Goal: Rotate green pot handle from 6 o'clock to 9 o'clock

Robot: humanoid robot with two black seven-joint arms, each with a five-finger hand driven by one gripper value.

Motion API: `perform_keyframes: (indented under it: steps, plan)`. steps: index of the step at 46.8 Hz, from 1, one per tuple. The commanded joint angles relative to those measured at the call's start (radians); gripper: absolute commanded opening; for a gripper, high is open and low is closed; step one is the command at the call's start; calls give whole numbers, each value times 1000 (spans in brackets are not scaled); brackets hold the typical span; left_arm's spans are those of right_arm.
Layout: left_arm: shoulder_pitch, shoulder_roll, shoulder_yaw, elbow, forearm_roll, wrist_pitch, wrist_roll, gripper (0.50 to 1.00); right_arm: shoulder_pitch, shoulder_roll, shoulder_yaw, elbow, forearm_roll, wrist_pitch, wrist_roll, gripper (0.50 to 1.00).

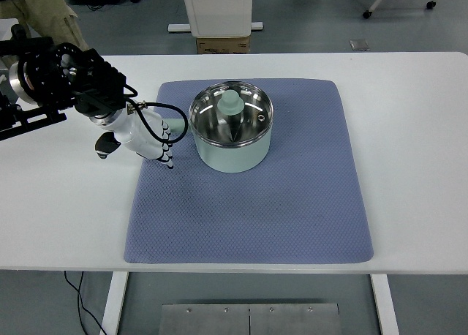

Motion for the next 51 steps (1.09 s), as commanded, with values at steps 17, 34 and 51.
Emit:
perform_keyframes:
  steps: [17, 34, 51]
  plan:
    - [3, -2, 2, 8, 0, 28, 0, 1000, 0, 0, 0, 0, 0, 0, 0, 1000]
    - [1, 9, 0, -93, 0, 39, 0, 1000, 0, 0, 0, 0, 0, 0, 0, 1000]
    - [12, 5, -6, -167, -52, 48, 0, 1000, 0, 0, 0, 0, 0, 0, 0, 1000]
